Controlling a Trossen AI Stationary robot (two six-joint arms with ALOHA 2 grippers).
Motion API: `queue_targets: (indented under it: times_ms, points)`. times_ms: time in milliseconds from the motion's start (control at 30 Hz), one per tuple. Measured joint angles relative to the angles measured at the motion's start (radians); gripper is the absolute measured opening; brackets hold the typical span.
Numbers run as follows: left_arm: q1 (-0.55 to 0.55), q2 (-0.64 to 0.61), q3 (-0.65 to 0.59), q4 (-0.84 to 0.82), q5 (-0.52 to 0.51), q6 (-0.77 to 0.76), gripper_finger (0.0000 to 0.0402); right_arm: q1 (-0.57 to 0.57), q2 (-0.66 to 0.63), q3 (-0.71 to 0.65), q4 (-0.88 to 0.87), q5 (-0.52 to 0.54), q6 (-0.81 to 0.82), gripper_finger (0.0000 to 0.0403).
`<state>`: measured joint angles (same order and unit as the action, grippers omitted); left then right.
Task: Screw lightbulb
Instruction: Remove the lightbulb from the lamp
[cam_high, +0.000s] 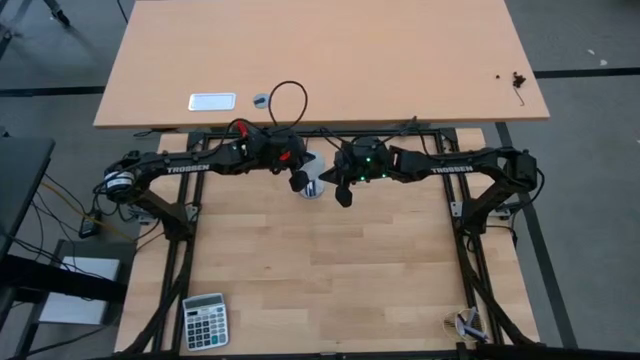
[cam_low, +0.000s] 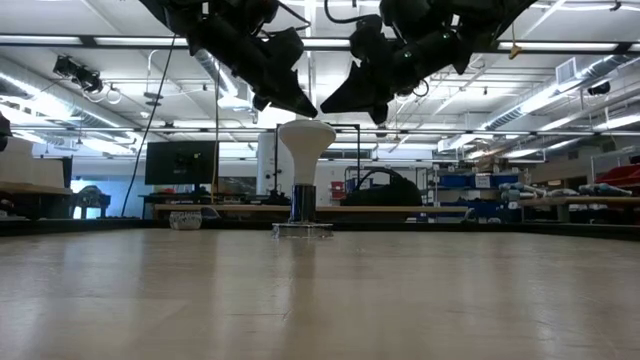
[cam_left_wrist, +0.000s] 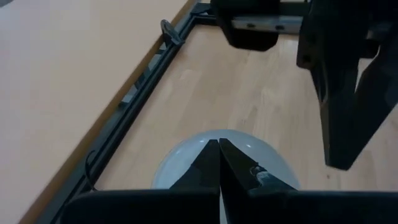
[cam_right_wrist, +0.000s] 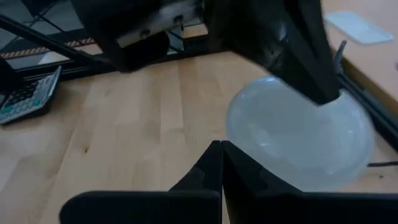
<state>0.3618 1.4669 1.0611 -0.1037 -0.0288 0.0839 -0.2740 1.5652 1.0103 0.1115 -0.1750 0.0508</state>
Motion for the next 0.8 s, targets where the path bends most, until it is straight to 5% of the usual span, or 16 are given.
queue_targets:
  times_ms: [800]
  points:
    - [0.025,-0.006,-0.014,-0.074,-0.004,-0.01,0.0,-0.032,0.07,0.0,0.044,0.031,0.031,0.0011]
